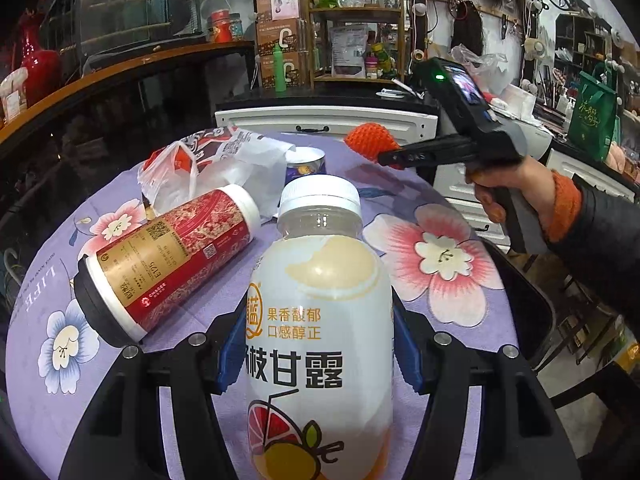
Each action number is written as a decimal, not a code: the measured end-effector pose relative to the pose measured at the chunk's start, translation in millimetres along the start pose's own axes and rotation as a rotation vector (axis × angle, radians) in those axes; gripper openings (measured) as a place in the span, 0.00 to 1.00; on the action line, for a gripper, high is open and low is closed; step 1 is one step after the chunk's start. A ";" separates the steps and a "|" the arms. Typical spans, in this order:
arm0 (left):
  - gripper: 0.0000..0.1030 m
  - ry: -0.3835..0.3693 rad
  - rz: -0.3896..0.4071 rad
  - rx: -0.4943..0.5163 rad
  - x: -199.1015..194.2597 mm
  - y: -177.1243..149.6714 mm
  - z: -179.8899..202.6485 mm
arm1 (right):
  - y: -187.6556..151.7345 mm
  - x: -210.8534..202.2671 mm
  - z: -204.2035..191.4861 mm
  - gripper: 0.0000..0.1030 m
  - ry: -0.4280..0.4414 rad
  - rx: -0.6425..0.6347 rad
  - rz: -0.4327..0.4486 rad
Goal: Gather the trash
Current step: 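Drop the orange net into the bin with the right tool while the left tool carries the bottle over, then open the left tool to release the white bottle into the bin, then move the left tool back to the table and grasp the red cylindrical can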
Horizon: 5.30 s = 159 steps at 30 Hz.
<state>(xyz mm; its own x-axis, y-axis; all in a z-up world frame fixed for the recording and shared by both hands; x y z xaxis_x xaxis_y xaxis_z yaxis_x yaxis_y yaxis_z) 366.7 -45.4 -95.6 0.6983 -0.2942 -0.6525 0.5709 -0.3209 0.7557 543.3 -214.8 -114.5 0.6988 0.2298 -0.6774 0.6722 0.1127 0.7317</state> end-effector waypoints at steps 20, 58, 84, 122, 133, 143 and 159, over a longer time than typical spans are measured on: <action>0.59 -0.220 0.045 0.105 9.2 24.3 182.0 | -221.5 -126.7 104.9 0.25 -0.129 0.177 -0.088; 0.59 -0.246 -0.277 0.193 168.1 -54.0 315.9 | -326.4 -171.3 211.4 0.55 -0.311 0.496 -0.065; 0.83 -0.271 -0.254 0.194 162.3 -54.7 324.0 | -322.0 -177.4 210.7 0.61 -0.289 0.510 -0.042; 0.95 0.033 -0.044 0.212 0.4 -16.5 23.7 | -162.2 -139.8 -53.4 0.65 0.151 0.006 -0.042; 0.90 0.105 -0.300 0.342 38.8 15.0 -75.7 | -159.7 -120.6 -71.6 0.65 0.168 -0.013 -0.071; 0.86 0.059 -0.586 0.437 98.6 16.5 -99.8 | -162.4 -114.2 -61.3 0.66 0.169 0.024 -0.090; 0.73 0.024 -0.677 0.418 121.1 -5.9 -107.6 | -148.1 -100.3 -58.0 0.66 0.184 0.043 -0.094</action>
<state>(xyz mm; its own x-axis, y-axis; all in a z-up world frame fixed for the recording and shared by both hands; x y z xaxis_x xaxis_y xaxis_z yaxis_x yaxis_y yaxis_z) 494.4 17.8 -173.1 0.2695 0.1036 -0.9574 0.6683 -0.7359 0.1084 359.5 -198.4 -150.6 0.5786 0.3931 -0.7146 0.7452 0.1013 0.6591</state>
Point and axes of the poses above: each gripper's, at about its wrist camera, not at the fingertips, and x roughly the way its jaws point, z to its right, y to its top, the point moved 9 cm from there along x, roughly the way its jaws point, and after that the axes turned 1 degree about x, right-handed, at the moved point
